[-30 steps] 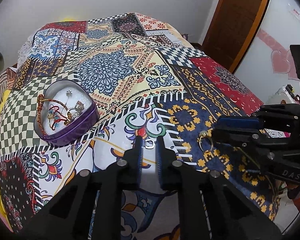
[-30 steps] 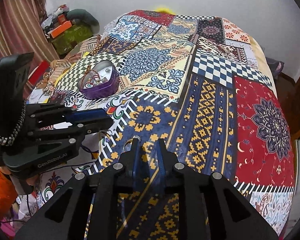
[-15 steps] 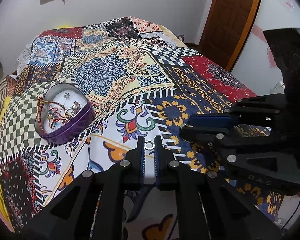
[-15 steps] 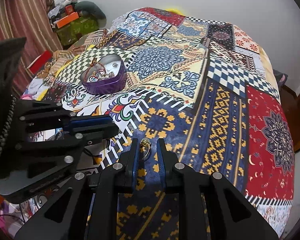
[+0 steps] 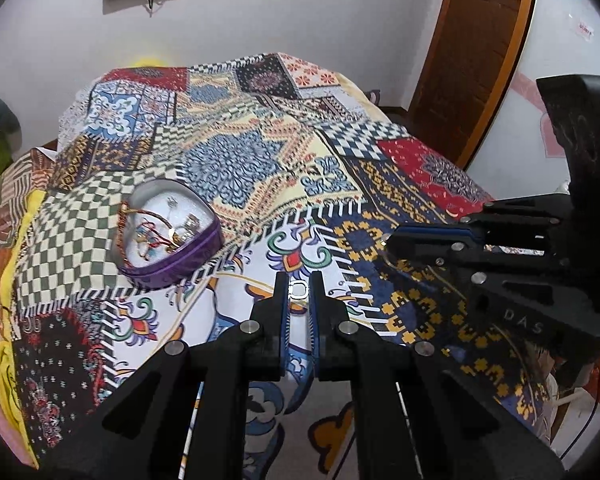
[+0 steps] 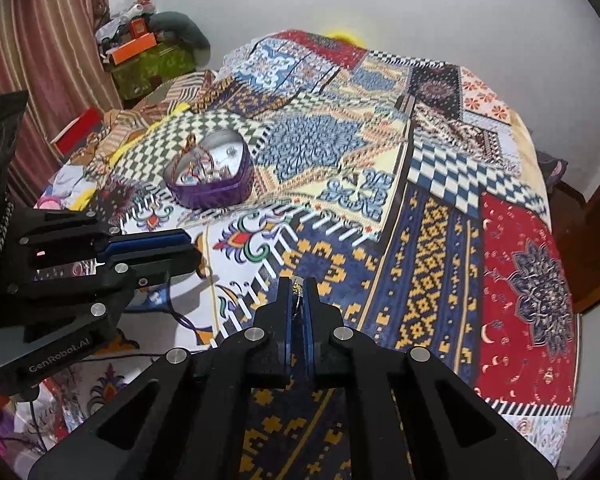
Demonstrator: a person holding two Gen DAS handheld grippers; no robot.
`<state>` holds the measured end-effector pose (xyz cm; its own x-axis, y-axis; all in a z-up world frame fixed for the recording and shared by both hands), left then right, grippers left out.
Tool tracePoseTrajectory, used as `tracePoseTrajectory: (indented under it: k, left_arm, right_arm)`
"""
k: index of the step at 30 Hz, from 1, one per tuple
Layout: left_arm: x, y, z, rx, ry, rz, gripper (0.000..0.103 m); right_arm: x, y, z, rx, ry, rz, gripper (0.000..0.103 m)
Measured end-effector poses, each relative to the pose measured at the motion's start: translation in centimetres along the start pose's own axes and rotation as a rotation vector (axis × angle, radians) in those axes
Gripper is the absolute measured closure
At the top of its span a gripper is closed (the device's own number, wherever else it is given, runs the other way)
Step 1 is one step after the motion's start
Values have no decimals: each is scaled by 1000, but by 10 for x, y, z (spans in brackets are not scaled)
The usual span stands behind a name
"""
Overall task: Organize jewelry
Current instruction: 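Carry the gold ring in the right tool to the tin and release it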
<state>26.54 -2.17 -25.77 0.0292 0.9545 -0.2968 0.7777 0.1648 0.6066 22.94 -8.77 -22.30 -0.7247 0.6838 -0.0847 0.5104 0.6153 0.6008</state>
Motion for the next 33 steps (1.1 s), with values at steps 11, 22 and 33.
tracePoseTrajectory:
  k: [11, 22, 33]
  left_arm:
    - [15, 20, -35, -88, 16, -21, 96]
    - [49, 44, -54, -157, 57, -64, 96]
    - [92, 64, -47, -175, 83, -141, 96]
  right_arm:
    - [6, 33, -28, -81, -37, -18, 99]
    - [16, 73, -28, -145, -25, -34, 99]
    - [32, 110, -3, -161, 38, -47, 99]
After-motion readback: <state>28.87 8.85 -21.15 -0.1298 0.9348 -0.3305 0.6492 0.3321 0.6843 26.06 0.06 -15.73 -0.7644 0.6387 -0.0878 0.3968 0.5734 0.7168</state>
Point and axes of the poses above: each gripper's, at about its wrist camera, not at the fingertips, and z roughly the way its jaws point, x to its left, y to its top, the point moved 8 cm from there along z, roughly the way its jaws point, and after that the axes turned 15 degrees about -z, right-handed, at the moved point
